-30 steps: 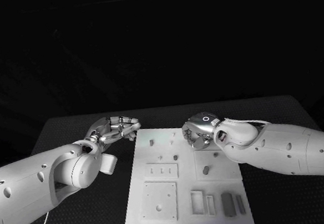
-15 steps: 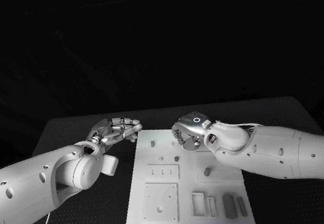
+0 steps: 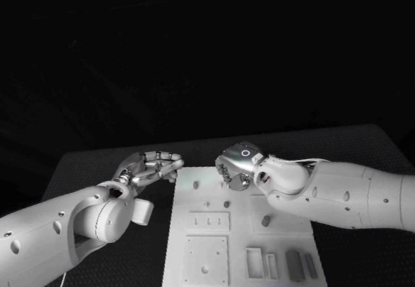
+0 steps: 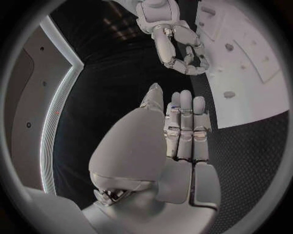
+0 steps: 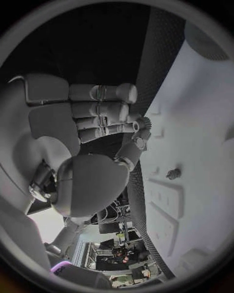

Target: Assemble the parts on the task board

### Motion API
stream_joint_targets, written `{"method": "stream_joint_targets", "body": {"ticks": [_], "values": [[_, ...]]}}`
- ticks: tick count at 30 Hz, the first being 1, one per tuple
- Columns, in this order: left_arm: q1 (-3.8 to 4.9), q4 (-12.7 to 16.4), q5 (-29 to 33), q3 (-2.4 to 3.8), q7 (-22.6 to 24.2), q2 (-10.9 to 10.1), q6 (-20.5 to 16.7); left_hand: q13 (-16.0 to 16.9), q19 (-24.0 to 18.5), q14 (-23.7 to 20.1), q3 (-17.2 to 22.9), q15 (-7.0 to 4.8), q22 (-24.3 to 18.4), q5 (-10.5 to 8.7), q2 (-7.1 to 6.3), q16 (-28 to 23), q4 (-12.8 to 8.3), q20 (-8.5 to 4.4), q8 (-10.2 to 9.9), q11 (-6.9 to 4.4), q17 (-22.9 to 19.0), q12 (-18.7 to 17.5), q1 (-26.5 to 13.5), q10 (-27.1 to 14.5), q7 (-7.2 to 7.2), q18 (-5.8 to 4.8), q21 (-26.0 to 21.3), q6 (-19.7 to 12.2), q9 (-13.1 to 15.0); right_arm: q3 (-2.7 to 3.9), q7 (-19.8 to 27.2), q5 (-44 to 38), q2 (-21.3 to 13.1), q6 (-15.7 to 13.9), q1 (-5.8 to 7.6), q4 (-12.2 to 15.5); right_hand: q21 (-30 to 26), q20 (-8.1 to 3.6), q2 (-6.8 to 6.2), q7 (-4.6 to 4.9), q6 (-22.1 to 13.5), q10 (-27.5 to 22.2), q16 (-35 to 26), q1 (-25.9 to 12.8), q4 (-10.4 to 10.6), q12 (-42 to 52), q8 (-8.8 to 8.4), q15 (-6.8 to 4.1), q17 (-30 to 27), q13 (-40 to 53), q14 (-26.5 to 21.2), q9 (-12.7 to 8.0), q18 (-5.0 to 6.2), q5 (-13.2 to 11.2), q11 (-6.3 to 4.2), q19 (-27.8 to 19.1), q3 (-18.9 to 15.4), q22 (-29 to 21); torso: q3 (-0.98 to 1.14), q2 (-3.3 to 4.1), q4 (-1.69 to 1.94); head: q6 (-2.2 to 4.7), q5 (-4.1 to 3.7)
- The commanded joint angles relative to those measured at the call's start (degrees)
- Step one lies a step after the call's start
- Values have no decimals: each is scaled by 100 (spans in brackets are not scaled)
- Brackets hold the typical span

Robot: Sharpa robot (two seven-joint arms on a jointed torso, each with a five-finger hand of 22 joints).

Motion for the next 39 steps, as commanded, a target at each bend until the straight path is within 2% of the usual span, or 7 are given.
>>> {"method": "stream_joint_targets", "body": {"ticks": [1, 13, 16, 19, 25, 28, 39], "values": [[3, -10, -4, 7, 32, 35, 100, 9, -39, -21, -35, 7, 81, -19, 3, -23, 3, -16, -25, 6, -7, -40, -68, -20, 54, 63, 20, 0, 8, 2, -118, -211, 75, -88, 1, -133, 39, -25, -21, -11, 33, 354, 29, 50, -4, 19, 21, -86, -8, 169, -52, 7, 365, 13, -66, -1, 32, 126, 2, 5, 10, 4, 1], [5, 6, -4, 23, 28, 31, 98, 13, -40, -21, -32, 7, 80, -20, 2, -24, 2, -16, -28, 6, -7, -45, -67, -17, 54, 64, 21, 1, 11, 2, -191, -362, 230, -96, 23, -471, 50, -27, -36, -14, 40, 356, 35, 53, -1, 11, 16, -87, -14, 186, -54, 14, 365, 13, -67, -5, 50, 124, 4, 19, -4, 25, 22], [5, 7, -4, 27, 30, 39, 101, 14, -40, -21, -32, 7, 80, -20, 2, -24, 1, -16, -29, 5, -7, -45, -67, -17, 54, 64, 21, 1, 11, 2, -162, -362, 263, 4, 23, -532, 52, -27, -43, -14, 42, 356, 36, 54, -1, 9, 14, -87, -16, 189, -54, 16, 365, 13, -67, -7, 55, 123, 4, 24, -6, 28, 30], [6, 3, -4, 28, 26, 54, 105, 15, -40, -21, -31, 7, 80, -20, 1, -24, 1, -16, -30, 5, -7, -46, -67, -16, 54, 64, 22, 1, 12, 3, -150, -362, 273, -10, 27, -524, 56, -26, -51, -14, 42, 355, 38, 49, 4, 4, 10, -86, -19, 196, -55, 18, 365, 13, -66, -10, 63, 122, 3, 27, -2, 7, 52], [4, -29, -4, 28, 22, 80, 104, 17, -40, -20, -30, 7, 79, -21, 1, -24, 2, -16, -32, 5, -7, -49, -68, -14, 54, 65, 22, 1, 13, 3, -147, -362, 304, -7, 55, -519, 60, -25, -60, -14, 45, 355, 40, 47, 8, -2, 5, -85, -24, 206, -58, 22, 365, 13, -65, -15, 77, 120, -6, 47, 0, 21, 80], [4, -37, -4, 27, 16, 84, 103, 18, -40, -20, -30, 8, 79, -21, 1, -25, 3, -16, -33, 6, -7, -51, -69, -14, 55, 65, 23, 0, 13, 3, -144, -362, 303, -7, 65, -506, 61, -24, -63, -14, 45, 355, 40, 46, 9, -4, 3, -85, -26, 209, -58, 23, 365, 13, -64, -17, 82, 119, -7, 49, 3, 18, 59], [5, -33, -4, 28, 20, 104, 107, 21, -42, -21, -27, 8, 78, -21, 0, -26, 2, -15, -37, 6, -7, -58, -69, -15, 56, 65, 23, -1, 16, 3, -125, -361, 384, 2, 69, -545, 66, -22, -75, -14, 49, 355, 43, 42, 14, -13, -5, -84, -34, 223, -61, 29, 365, 13, -63, -24, 104, 116, -6, 49, 9, -6, 83]]}}
